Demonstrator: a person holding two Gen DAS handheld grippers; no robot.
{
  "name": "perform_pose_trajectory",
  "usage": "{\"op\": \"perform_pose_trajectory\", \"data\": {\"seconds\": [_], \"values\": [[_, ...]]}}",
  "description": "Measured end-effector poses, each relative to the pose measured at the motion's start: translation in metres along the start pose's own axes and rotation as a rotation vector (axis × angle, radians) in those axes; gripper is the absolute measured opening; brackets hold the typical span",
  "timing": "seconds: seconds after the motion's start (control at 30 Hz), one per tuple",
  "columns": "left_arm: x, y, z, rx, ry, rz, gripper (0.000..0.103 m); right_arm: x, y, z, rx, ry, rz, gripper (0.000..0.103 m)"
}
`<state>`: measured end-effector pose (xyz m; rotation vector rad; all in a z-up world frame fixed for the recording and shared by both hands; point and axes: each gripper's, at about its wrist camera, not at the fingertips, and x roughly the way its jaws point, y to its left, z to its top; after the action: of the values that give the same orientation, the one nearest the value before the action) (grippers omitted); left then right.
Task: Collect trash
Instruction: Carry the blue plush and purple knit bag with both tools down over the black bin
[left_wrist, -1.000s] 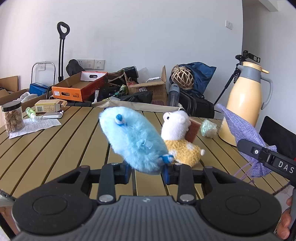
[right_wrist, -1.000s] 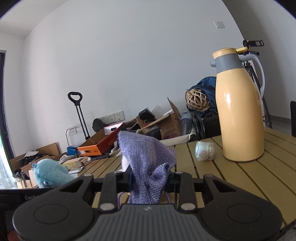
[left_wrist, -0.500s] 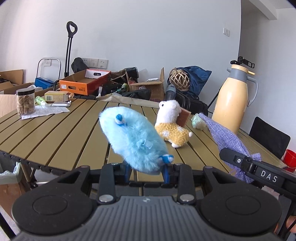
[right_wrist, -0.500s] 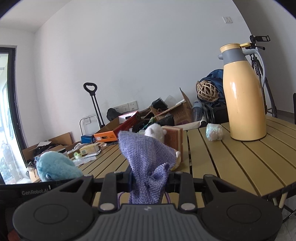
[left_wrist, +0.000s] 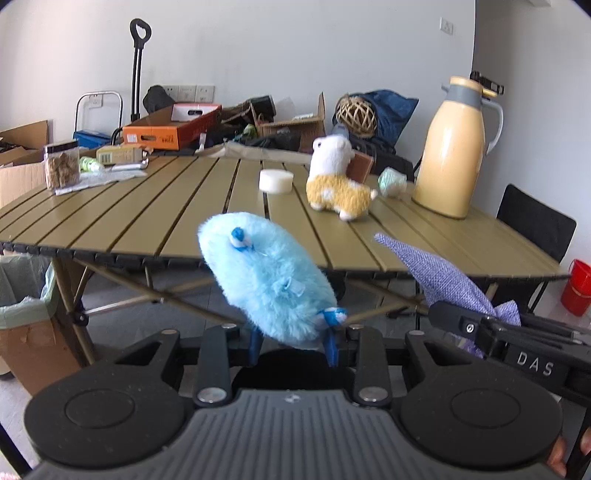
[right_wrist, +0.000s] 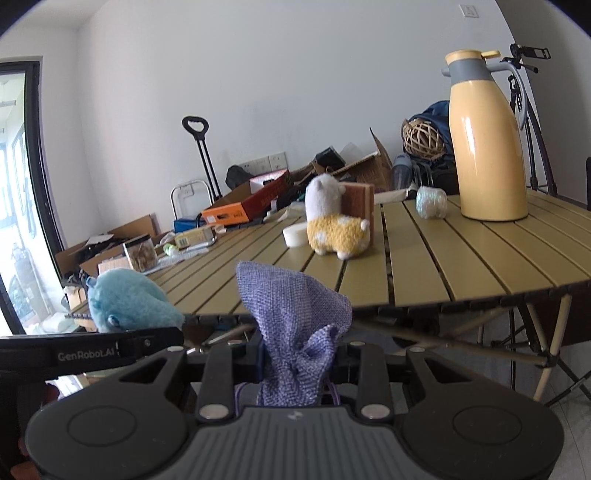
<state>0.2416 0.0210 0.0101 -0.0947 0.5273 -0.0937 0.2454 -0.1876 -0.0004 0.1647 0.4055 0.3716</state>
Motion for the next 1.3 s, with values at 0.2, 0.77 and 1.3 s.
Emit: {"op": "perform_pose_trajectory", "data": {"seconds": [0.2, 0.77, 1.3], "values": [[0.0, 0.001, -0.028, 0.021, 0.064, 0.028, 0.033, -0.005, 0.001, -0.02, 0.002, 0.068, -0.01, 0.029], [0.021, 0.012, -0.075, 0.061, 0.188, 0.091, 0.033, 0.007, -0.012, -0.068, -0.002, 0.278, -0.079, 0.029], [0.05, 0.028, -0.089, 0.04, 0.278, 0.142, 0.033, 0.033, -0.047, -0.096, 0.085, 0.425, -0.174, 0.029]]}}
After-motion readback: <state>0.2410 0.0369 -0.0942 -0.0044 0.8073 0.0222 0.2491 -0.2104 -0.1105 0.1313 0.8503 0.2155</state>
